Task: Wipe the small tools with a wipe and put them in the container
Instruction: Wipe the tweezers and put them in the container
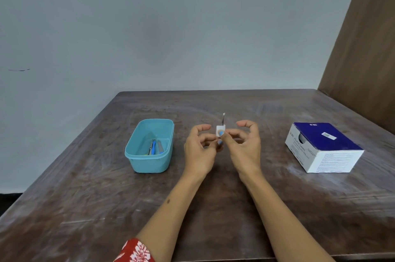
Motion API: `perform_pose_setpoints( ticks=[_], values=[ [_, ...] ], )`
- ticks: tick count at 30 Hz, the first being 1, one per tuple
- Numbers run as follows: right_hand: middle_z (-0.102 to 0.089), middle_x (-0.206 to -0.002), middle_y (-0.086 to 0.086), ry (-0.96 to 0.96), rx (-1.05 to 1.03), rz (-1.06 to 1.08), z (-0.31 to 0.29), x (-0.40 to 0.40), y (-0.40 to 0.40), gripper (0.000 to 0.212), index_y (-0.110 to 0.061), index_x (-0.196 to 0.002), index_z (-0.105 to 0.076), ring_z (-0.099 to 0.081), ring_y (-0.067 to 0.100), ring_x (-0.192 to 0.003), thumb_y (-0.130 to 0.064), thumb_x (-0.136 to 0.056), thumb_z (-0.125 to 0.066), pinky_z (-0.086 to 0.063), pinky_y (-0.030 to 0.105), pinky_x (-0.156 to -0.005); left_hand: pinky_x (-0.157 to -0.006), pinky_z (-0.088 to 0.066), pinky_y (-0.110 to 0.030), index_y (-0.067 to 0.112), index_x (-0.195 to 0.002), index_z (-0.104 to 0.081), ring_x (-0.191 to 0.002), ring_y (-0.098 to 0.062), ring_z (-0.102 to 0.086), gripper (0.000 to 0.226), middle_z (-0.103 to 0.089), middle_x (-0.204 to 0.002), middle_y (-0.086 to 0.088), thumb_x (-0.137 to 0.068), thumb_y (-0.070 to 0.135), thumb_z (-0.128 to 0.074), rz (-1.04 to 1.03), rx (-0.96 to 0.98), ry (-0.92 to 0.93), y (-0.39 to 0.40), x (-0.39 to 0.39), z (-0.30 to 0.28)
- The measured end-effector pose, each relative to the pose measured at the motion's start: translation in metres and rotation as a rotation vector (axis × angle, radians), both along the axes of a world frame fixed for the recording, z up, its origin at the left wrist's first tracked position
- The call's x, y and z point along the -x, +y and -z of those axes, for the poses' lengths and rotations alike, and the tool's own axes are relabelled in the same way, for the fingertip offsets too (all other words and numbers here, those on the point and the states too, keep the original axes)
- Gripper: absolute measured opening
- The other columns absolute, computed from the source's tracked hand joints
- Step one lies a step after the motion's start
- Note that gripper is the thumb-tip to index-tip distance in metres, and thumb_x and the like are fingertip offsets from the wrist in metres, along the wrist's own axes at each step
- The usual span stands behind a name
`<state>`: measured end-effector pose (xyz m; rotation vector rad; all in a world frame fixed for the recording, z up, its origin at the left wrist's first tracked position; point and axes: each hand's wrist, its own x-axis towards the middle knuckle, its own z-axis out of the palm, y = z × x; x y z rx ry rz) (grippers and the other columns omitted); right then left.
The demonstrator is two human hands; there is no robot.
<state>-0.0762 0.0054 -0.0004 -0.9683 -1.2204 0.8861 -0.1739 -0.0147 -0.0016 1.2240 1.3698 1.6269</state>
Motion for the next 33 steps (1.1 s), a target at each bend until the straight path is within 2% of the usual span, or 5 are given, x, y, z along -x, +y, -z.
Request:
perform_pose_setpoints(
  ticks=[6,11,19,27,33],
  values=[
    [-0.071,-0.078,-0.003,0.048,-0.011,0.033,0.0016,0.0000,0.0019,0.046,-0.037,-0.100,-0.044,-0.064,0.019,-0.074,-0.007,-0.078,-0.071,-0.052,0.035,-0.072,-0.065,-0.059,-0.024,0.009,-0.095,-0.060,-0.076,-0.019,-0.068,0.023,-0.069,-0.085,-0.014,-0.079,-0.007,-0.065,0.142,0.116,-0.089,-0.0027,0.0003,-0.0043],
    [-0.071,-0.081,0.000,0.123,-0.008,0.027,-0.0011,-0.0026,0.0027,0.043,-0.029,-0.107,-0.046,-0.063,0.022,-0.076,-0.004,-0.080,-0.069,-0.051,0.024,-0.058,-0.070,-0.060,-0.029,0.007,-0.099,-0.066,-0.085,-0.025,-0.070,0.020,-0.070,-0.093,-0.018,-0.083,-0.003,-0.063,0.191,0.161,-0.021,-0.0036,-0.0024,-0.0005],
    [-0.074,-0.084,-0.007,-0.050,0.018,-0.007,0.0064,0.0013,0.0077,0.020,-0.037,-0.083,-0.071,-0.069,0.019,-0.085,-0.017,-0.077,-0.073,-0.052,0.049,-0.084,-0.077,-0.058,-0.029,0.007,-0.104,-0.069,-0.084,-0.022,-0.070,0.021,-0.073,-0.093,-0.013,-0.086,0.001,-0.061,0.098,0.066,0.022,0.0017,0.0027,0.0035],
    [-0.073,-0.082,-0.003,0.086,-0.003,0.012,0.0013,-0.0022,0.0056,0.021,-0.028,-0.088,-0.069,-0.066,0.009,-0.076,-0.008,-0.081,-0.070,-0.051,0.022,-0.070,-0.072,-0.057,-0.019,0.003,-0.104,-0.068,-0.071,-0.004,-0.068,0.020,-0.071,-0.087,-0.009,-0.086,0.002,-0.062,0.100,0.048,0.047,0.0020,0.0025,0.0042],
    [-0.074,-0.079,0.000,0.137,0.020,-0.008,0.0020,-0.0024,0.0072,0.016,-0.021,-0.083,-0.069,-0.068,0.008,-0.076,-0.005,-0.080,-0.071,-0.050,0.024,-0.071,-0.071,-0.056,-0.019,-0.002,-0.103,-0.067,-0.068,-0.003,-0.068,0.019,-0.070,-0.085,-0.011,-0.085,0.000,-0.062,0.077,0.013,0.043,0.0041,0.0023,0.0054]
  ],
)
